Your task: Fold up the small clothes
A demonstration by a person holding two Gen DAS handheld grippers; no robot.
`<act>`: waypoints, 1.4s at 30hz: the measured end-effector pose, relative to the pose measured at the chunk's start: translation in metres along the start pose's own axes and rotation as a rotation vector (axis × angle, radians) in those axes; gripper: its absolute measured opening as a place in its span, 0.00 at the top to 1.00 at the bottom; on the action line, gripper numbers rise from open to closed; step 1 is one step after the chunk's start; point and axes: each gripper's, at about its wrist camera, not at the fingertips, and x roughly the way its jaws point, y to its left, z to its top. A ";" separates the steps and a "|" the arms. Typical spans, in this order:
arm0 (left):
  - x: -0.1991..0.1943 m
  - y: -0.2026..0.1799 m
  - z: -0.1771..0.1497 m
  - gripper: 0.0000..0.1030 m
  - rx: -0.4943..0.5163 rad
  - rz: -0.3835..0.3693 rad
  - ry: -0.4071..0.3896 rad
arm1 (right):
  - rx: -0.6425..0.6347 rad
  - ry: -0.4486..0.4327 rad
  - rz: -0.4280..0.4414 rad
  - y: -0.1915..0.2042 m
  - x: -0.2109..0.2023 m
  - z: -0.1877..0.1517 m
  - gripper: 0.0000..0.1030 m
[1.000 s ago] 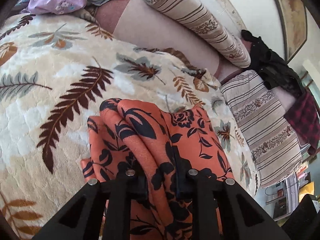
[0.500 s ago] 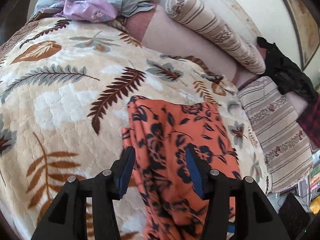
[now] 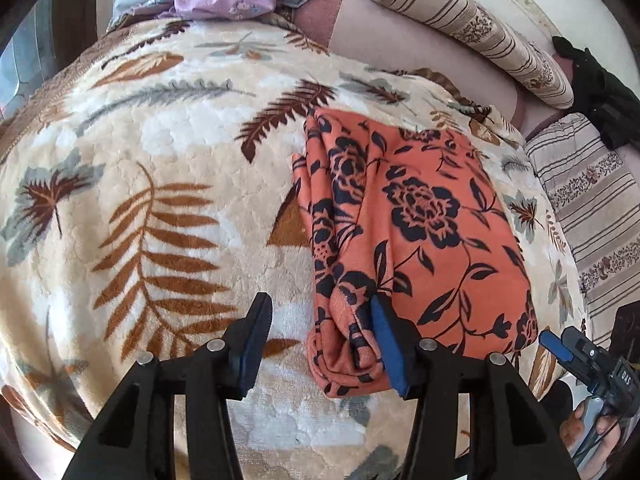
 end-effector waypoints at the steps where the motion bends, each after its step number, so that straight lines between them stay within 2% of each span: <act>1: -0.006 -0.006 0.002 0.49 0.017 0.001 -0.037 | 0.030 0.009 0.022 -0.006 0.002 0.008 0.29; 3: -0.019 -0.024 0.008 0.49 0.073 -0.010 -0.112 | 0.097 0.024 0.071 -0.019 0.006 0.020 0.29; 6: -0.011 -0.049 0.015 0.39 0.160 0.030 -0.167 | 0.195 0.078 0.151 -0.034 0.027 0.042 0.29; 7: 0.001 -0.051 0.014 0.39 0.163 0.058 -0.141 | 0.226 0.099 0.179 -0.037 0.039 0.050 0.28; 9: 0.038 -0.045 0.006 0.39 0.136 0.134 -0.016 | 0.290 0.160 0.230 -0.044 0.066 0.063 0.28; 10: 0.052 -0.038 -0.002 0.39 0.106 0.125 0.020 | 0.317 0.194 0.236 -0.046 0.080 0.066 0.28; 11: 0.052 -0.030 -0.007 0.37 0.060 0.094 -0.018 | 0.315 0.237 0.225 -0.045 0.093 0.067 0.33; 12: 0.051 -0.024 -0.010 0.37 0.033 0.077 -0.028 | 0.234 0.255 0.175 -0.034 0.098 0.067 0.41; 14: 0.049 -0.016 -0.012 0.37 0.004 0.055 -0.028 | 0.031 0.217 0.064 -0.005 0.090 0.064 0.58; 17: 0.052 -0.017 -0.013 0.33 0.028 0.055 -0.038 | -0.199 0.145 -0.125 0.022 0.082 0.051 0.60; 18: 0.051 -0.016 -0.014 0.33 0.031 0.058 -0.043 | -0.198 0.157 -0.132 0.017 0.088 0.048 0.60; 20: 0.052 -0.014 -0.016 0.33 0.025 0.055 -0.053 | -0.061 0.167 -0.035 0.002 0.086 0.057 0.54; 22: 0.049 -0.015 -0.018 0.33 0.028 0.047 -0.063 | -0.003 0.127 -0.007 -0.001 0.073 0.069 0.47; 24: 0.048 -0.014 -0.021 0.32 0.029 0.042 -0.075 | 0.039 0.051 0.047 0.001 0.062 0.088 0.32; 25: 0.049 -0.014 -0.021 0.31 0.028 0.042 -0.079 | 0.069 0.036 0.081 0.000 0.063 0.096 0.15; 26: 0.049 -0.014 -0.021 0.31 0.025 0.038 -0.082 | 0.098 0.053 0.102 -0.003 0.074 0.106 0.07; 28: 0.049 -0.011 -0.022 0.30 0.016 0.025 -0.086 | 0.174 0.158 0.080 -0.013 0.112 0.122 0.07; 29: 0.051 -0.011 -0.021 0.30 0.016 0.020 -0.088 | 0.208 0.219 0.095 -0.018 0.130 0.124 0.14; 30: 0.051 -0.010 -0.021 0.30 0.015 0.017 -0.089 | 0.201 0.243 0.105 -0.015 0.140 0.126 0.32; 31: 0.051 -0.009 -0.021 0.30 0.012 0.016 -0.090 | 0.111 0.229 0.039 0.001 0.139 0.126 0.55; 32: 0.051 -0.008 -0.022 0.30 0.010 0.016 -0.091 | -0.026 0.184 -0.025 0.024 0.132 0.122 0.59; 34: 0.051 -0.008 -0.022 0.29 0.012 0.014 -0.096 | -0.173 0.123 -0.129 0.048 0.127 0.110 0.60; 36: 0.052 -0.010 -0.022 0.28 0.012 0.018 -0.098 | -0.167 0.154 -0.194 0.039 0.138 0.105 0.59; 37: 0.051 -0.011 -0.022 0.28 0.010 0.023 -0.096 | -0.112 0.156 -0.190 0.030 0.138 0.106 0.51; 38: 0.050 -0.010 -0.022 0.28 0.009 0.029 -0.094 | -0.064 0.138 -0.187 0.024 0.130 0.106 0.37; 40: 0.050 -0.010 -0.023 0.28 0.001 0.033 -0.091 | -0.068 0.106 -0.207 0.033 0.115 0.102 0.35; 42: 0.049 -0.010 -0.024 0.28 -0.006 0.042 -0.095 | -0.154 0.063 -0.212 0.057 0.096 0.092 0.35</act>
